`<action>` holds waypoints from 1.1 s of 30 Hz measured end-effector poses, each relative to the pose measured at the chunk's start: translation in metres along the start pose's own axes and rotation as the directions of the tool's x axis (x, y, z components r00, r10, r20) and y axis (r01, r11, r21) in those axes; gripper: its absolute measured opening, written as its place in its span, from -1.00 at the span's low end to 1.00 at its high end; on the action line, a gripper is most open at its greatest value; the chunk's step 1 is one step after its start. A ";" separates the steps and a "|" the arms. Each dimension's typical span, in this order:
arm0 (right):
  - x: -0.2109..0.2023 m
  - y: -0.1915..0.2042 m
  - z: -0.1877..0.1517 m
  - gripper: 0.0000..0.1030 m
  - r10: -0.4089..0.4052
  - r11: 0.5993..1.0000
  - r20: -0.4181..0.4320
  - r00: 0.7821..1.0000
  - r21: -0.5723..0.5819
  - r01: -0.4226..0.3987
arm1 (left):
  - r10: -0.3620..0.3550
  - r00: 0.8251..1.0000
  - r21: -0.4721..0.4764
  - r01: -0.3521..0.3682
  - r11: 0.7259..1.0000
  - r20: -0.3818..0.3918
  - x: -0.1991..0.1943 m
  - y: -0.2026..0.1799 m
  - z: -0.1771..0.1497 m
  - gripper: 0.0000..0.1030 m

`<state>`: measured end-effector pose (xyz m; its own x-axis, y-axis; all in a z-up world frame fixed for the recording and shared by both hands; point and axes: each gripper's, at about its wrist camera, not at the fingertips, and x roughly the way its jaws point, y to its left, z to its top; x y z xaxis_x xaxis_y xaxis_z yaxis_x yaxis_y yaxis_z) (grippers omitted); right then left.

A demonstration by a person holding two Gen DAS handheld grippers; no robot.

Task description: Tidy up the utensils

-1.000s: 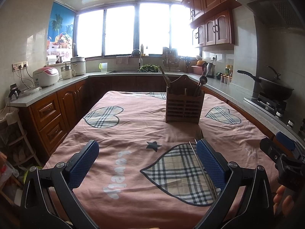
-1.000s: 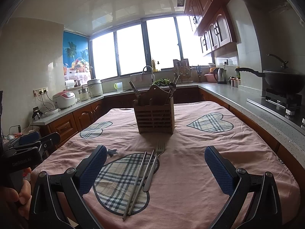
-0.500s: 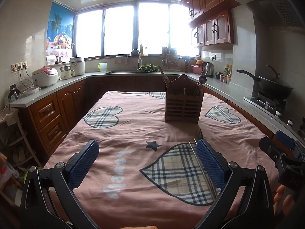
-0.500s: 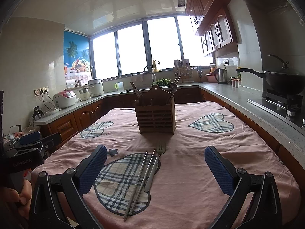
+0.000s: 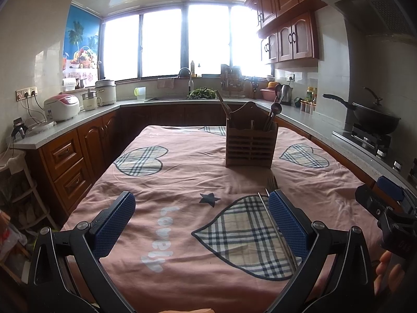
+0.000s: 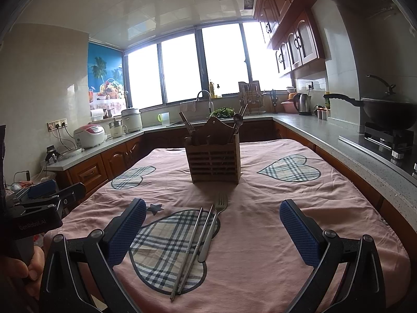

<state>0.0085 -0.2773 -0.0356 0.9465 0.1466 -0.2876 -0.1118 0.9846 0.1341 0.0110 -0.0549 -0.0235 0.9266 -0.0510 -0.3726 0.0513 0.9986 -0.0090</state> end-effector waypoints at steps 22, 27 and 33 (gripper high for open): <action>0.001 0.010 0.005 1.00 0.012 1.000 0.006 1.000 -0.008 -0.012 | 0.005 1.000 0.008 -0.005 1.000 0.000 0.001 0.001 -0.001 1.00; 0.000 0.010 0.006 1.00 0.017 1.000 0.007 1.000 -0.013 -0.017 | 0.006 1.000 0.008 -0.006 1.000 -0.001 0.001 0.001 -0.001 1.00; 0.000 0.010 0.005 1.00 0.021 1.000 0.006 1.000 -0.014 -0.021 | 0.008 1.000 0.012 -0.008 1.000 0.001 0.001 0.001 -0.001 1.00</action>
<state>0.0091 -0.2679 -0.0299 0.9457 0.1671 -0.2789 -0.1361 0.9825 0.1271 0.0113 -0.0538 -0.0246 0.9273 -0.0426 -0.3718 0.0478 0.9988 0.0049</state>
